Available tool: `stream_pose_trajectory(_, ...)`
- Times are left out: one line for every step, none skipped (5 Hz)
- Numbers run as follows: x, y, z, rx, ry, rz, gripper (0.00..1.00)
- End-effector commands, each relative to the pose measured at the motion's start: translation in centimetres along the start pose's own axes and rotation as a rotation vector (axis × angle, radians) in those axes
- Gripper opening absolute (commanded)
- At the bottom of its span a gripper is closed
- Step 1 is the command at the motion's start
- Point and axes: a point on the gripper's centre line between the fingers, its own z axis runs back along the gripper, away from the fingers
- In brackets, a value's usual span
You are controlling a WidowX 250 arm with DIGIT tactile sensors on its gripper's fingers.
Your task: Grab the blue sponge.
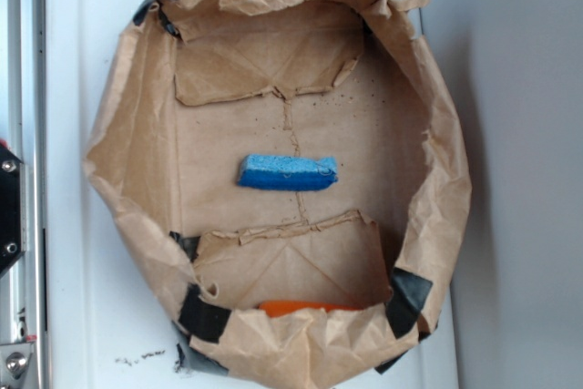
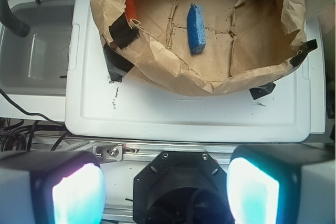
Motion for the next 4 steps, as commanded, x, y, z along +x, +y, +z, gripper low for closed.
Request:
stream_pose_trajectory(0.0,0.0,0.0,0.000,0.000,0.000,1.00)
stream_pose_trajectory(4.8,1.3,-2.0,0.014,-0.045,0.019,1.00)
stream_pose_trajectory(9.6,2.5,-4.0,0.041,-0.039,0.077,1.00)
stream_pose_trajectory(13.6,3.9,-5.1,0.053,-0.048,0.113,1.00)
